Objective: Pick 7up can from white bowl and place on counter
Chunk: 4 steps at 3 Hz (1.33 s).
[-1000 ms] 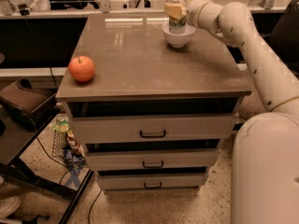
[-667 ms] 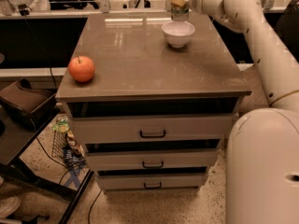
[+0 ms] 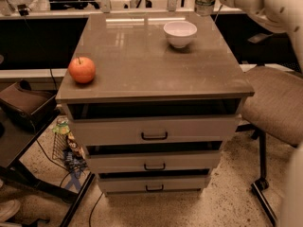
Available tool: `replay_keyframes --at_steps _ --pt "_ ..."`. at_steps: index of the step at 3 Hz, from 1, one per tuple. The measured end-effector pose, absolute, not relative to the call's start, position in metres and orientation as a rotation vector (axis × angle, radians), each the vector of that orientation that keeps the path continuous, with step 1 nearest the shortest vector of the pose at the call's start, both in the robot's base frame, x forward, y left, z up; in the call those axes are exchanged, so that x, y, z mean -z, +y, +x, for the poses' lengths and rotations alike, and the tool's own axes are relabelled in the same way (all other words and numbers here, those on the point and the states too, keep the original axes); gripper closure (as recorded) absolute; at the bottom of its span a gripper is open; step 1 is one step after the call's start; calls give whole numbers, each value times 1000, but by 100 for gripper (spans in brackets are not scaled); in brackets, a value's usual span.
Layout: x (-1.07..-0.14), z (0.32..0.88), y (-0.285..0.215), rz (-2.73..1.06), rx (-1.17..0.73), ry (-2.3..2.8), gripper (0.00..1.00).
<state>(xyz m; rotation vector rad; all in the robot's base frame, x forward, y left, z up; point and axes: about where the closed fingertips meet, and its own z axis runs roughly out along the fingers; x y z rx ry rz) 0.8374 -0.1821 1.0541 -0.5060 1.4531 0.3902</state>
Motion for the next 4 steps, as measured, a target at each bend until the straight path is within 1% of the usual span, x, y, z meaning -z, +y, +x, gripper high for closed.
replay_keyframes --at_steps 1,2,3,4 --pt "-1037 794 -203 -474 -399 1476 100" --pt "-992 760 -202 -487 -449 1511 100" --pt "-956 744 -188 -531 -499 1524 100" --pt "-934 737 -176 -575 -529 1527 97"
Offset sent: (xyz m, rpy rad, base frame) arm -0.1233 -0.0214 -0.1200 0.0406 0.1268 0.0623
